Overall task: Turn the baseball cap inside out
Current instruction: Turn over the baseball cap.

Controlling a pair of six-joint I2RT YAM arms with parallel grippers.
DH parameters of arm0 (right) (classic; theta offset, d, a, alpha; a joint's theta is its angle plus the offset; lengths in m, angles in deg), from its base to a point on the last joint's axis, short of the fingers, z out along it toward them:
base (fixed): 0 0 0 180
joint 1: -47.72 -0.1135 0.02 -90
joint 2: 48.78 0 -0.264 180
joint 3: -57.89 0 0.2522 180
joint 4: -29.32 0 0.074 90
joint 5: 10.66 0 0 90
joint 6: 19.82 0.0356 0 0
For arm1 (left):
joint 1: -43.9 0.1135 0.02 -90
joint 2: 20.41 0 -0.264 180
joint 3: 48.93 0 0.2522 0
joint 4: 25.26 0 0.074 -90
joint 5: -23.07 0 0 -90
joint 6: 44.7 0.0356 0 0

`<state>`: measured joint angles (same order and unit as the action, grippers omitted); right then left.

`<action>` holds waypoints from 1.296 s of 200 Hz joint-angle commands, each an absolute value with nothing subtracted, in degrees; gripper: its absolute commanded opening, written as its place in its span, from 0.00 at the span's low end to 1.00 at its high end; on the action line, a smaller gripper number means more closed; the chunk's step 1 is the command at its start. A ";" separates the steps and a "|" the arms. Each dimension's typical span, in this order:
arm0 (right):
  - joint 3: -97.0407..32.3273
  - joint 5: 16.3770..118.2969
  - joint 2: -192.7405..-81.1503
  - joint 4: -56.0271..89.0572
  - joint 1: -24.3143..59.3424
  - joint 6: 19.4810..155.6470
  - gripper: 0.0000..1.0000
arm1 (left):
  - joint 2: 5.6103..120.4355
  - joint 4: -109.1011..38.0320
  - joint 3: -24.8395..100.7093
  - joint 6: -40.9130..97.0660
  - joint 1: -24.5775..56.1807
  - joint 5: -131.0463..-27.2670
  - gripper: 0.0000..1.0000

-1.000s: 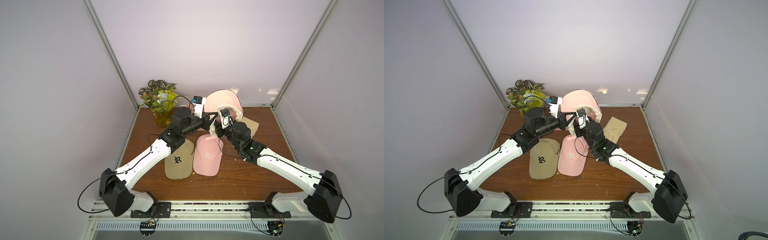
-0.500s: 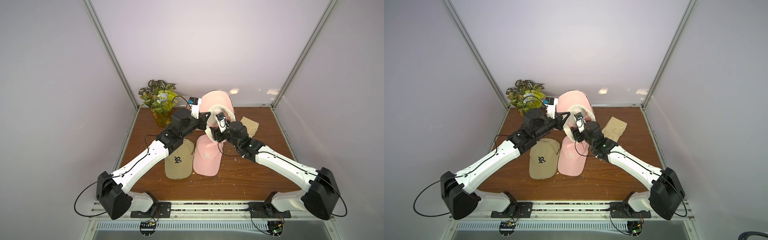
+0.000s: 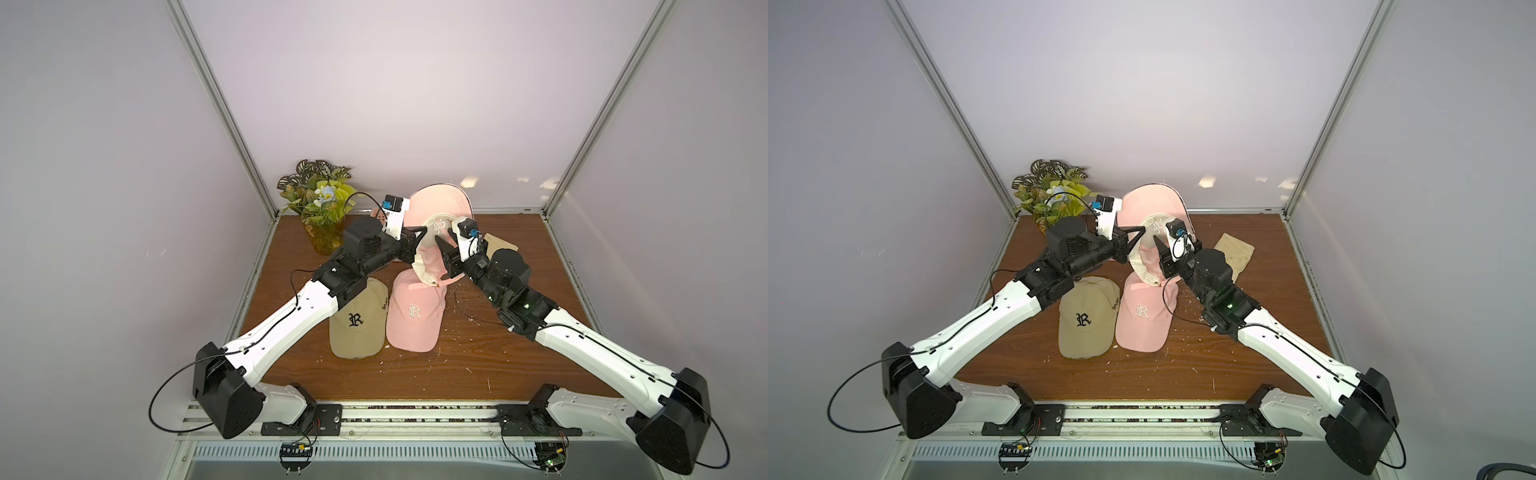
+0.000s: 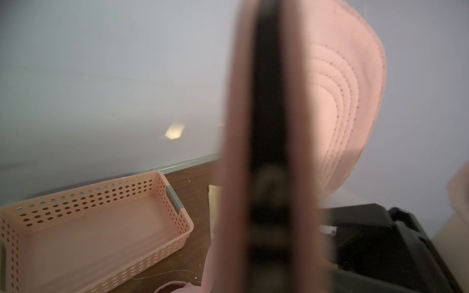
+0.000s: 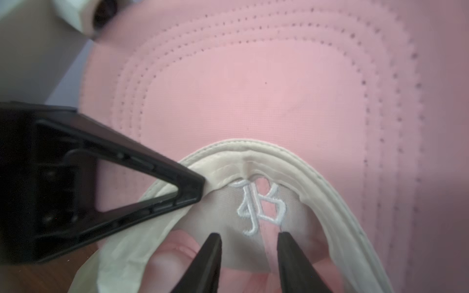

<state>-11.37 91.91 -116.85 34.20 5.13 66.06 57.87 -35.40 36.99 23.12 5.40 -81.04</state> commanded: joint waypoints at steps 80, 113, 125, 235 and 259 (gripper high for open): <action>-14.32 92.52 -129.17 31.99 6.90 69.38 0.64 | 57.53 -29.92 40.11 17.79 4.99 -89.69 0.05; -11.57 89.40 -130.23 30.02 6.87 71.66 0.67 | 55.74 -28.30 38.32 18.17 5.40 -83.94 0.05; -11.24 90.11 -130.60 28.21 6.85 71.83 0.67 | 55.52 -27.84 37.88 18.36 5.57 -83.25 0.05; -14.33 82.44 -118.29 29.90 7.20 72.88 0.77 | 57.08 -24.63 32.44 33.07 5.74 -64.46 0.05; -12.45 81.25 -113.82 34.40 8.26 73.90 0.80 | 58.32 -22.41 32.21 35.07 5.84 -63.59 0.05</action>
<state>-12.18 83.81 -118.80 27.36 7.36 72.16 57.87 -28.54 32.29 30.69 5.62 -68.99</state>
